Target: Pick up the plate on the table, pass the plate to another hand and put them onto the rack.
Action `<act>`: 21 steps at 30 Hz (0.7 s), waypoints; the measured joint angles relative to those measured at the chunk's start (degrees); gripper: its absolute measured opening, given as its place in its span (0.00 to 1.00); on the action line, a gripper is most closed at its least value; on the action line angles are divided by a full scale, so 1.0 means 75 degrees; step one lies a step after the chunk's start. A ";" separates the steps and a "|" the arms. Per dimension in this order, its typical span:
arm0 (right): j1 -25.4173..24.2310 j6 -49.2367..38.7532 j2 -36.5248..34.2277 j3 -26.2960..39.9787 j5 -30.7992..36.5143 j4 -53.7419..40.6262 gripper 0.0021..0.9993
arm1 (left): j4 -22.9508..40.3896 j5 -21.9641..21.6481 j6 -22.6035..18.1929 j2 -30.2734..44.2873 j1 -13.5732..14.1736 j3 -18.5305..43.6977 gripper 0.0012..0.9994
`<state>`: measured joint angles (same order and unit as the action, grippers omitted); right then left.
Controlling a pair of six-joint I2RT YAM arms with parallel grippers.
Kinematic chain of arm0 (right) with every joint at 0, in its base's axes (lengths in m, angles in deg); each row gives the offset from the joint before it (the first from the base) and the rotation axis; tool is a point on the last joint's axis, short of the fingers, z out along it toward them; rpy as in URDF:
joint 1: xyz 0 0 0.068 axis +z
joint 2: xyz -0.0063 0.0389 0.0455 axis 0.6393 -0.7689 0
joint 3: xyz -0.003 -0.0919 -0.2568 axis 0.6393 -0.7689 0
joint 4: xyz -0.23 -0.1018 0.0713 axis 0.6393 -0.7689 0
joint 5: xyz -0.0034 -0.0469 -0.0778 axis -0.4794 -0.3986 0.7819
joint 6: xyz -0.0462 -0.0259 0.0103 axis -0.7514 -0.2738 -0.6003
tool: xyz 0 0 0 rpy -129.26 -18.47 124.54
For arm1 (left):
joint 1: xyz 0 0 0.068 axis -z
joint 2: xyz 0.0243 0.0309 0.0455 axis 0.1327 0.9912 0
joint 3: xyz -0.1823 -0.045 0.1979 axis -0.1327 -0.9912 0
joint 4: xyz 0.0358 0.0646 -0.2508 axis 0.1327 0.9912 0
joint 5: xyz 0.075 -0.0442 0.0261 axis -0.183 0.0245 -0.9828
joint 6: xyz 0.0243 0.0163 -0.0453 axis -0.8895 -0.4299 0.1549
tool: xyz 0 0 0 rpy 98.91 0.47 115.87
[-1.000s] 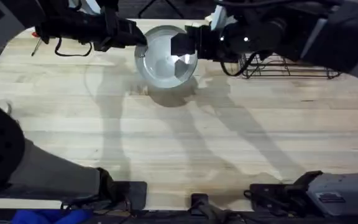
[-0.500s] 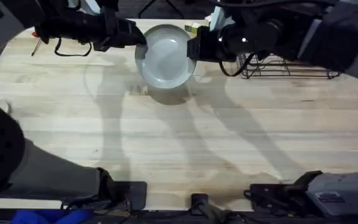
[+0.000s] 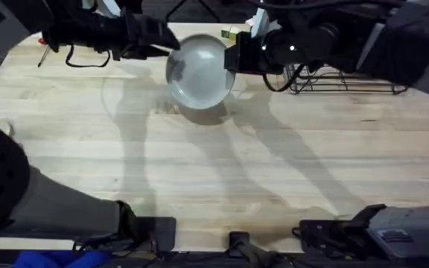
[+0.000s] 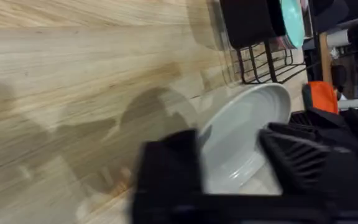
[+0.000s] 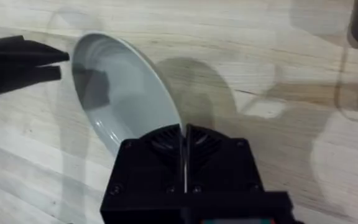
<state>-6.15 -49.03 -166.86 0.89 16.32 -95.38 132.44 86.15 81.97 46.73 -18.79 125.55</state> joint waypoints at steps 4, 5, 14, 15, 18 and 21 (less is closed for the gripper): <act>-0.0143 -0.0053 0.0002 0.0000 0.0021 -0.0024 0.03 | -0.0005 0.0066 0.0009 0.0000 -0.0002 0.0000 0.99; -0.0167 -0.0093 0.0001 0.0000 0.0031 -0.0024 0.03 | -0.0010 0.0084 0.0006 -0.0001 -0.0002 0.0000 0.99; -0.0486 -0.1195 0.0040 0.0000 0.0398 -0.0015 0.03 | -0.0587 0.0095 0.0003 -0.0011 -0.0002 0.0000 1.00; -0.0544 -0.1379 0.0091 0.0000 0.0408 -0.0018 0.03 | -0.0628 0.0033 0.0003 -0.0027 -0.0002 0.0000 1.00; -0.0767 -0.1801 0.0378 0.0000 0.0428 -0.0018 0.03 | -0.0734 -0.0374 0.0003 -0.0257 0.0000 -0.0017 1.00; -0.1095 -0.2048 0.0782 0.0000 0.0428 0.0033 0.03 | -0.0778 -0.0938 0.0003 -0.0789 -0.0002 -0.0038 1.00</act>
<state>-14.37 -64.39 -161.00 0.89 19.54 -95.14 126.61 79.11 81.99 40.82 -18.81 125.27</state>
